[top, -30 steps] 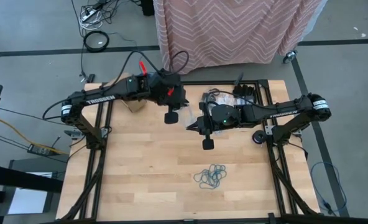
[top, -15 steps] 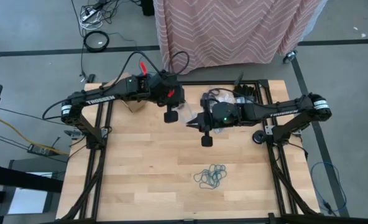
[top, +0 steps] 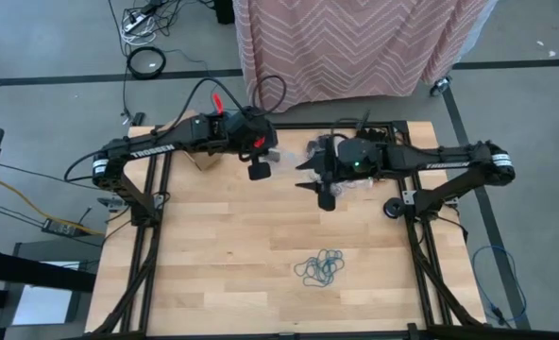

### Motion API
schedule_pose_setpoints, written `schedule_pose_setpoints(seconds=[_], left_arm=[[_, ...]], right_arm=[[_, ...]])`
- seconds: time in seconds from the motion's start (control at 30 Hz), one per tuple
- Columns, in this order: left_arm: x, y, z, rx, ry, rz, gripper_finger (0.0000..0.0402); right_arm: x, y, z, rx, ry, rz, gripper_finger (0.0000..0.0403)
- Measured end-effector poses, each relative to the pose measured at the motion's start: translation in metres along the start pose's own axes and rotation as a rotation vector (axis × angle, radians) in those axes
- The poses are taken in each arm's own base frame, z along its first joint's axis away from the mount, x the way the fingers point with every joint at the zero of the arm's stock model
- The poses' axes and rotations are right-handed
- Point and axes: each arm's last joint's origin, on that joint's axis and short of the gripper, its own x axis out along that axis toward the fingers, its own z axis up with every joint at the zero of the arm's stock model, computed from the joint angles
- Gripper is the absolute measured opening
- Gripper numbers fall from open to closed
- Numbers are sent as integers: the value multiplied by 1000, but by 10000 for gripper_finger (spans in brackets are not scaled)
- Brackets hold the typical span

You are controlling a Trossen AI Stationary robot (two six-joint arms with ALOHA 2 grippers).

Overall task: Sort rubber bands
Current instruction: Open the transparent zip bag

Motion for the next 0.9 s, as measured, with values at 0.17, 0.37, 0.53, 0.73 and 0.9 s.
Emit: schedule_pose_setpoints(seconds=[0.17,0.37,0.53,0.73,0.9], left_arm=[[9,-4,-7,8,35,12,1],[35,-12,-27,-26,101,207,1],[41,-35,-26,71,55,271,0],[38,-66,-15,186,4,305,0],[54,-88,-18,129,35,344,0]], right_arm=[[-13,-3,1,119,3,-3,222],[-12,9,-10,389,138,102,209],[-15,14,-22,373,262,105,190],[-17,12,-29,310,323,82,158],[-8,13,-49,323,313,91,134]])
